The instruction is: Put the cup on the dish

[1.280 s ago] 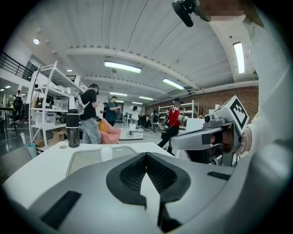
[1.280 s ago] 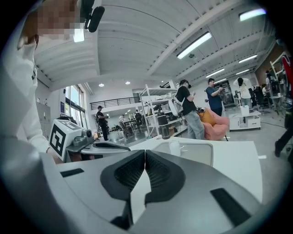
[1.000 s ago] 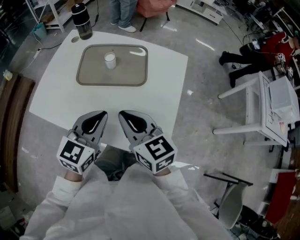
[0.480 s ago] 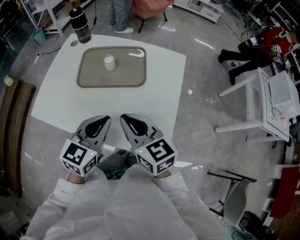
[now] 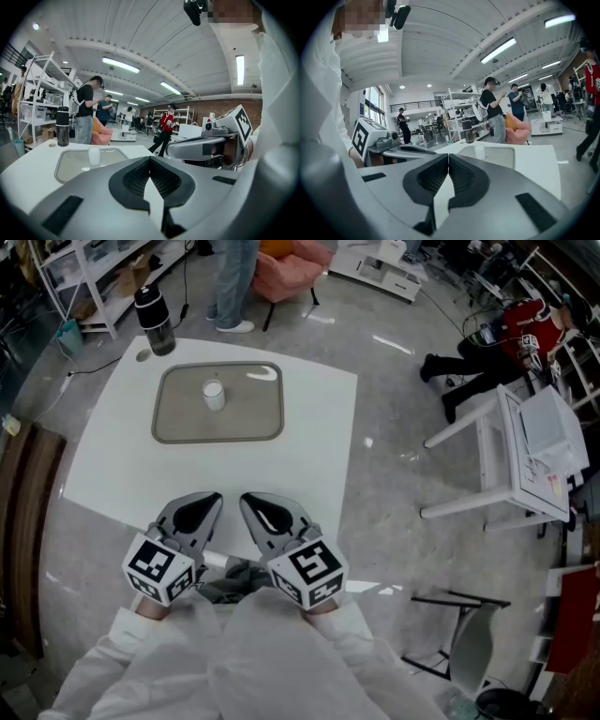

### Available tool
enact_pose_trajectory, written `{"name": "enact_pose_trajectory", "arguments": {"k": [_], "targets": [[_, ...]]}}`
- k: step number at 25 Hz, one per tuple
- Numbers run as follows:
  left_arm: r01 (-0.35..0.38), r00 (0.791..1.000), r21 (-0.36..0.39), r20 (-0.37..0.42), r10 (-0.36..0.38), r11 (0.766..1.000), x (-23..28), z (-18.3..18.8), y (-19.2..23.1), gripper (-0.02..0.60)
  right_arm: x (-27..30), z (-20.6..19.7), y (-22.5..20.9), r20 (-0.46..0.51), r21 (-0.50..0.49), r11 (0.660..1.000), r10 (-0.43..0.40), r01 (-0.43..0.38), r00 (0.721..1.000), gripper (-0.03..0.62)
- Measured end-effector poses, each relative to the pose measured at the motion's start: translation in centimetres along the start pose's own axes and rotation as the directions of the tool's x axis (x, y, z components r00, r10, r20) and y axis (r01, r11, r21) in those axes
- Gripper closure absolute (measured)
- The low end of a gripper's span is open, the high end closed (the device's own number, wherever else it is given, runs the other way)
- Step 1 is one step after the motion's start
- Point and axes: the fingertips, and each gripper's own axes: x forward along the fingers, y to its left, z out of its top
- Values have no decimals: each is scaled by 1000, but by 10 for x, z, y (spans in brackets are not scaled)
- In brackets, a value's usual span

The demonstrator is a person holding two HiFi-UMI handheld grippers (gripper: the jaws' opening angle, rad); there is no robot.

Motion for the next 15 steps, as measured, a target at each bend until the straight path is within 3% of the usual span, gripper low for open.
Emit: {"name": "enact_pose_trajectory", "arguments": {"k": [7, 15], "targets": [[1, 1000, -14, 27, -1, 1000, -6, 7, 3, 574, 7, 9, 13, -8, -67, 998, 14, -15, 1000, 582], [19, 999, -23, 26, -19, 1000, -6, 2, -3, 574, 4, 8, 19, -18, -78, 997, 14, -15, 1000, 582]]}}
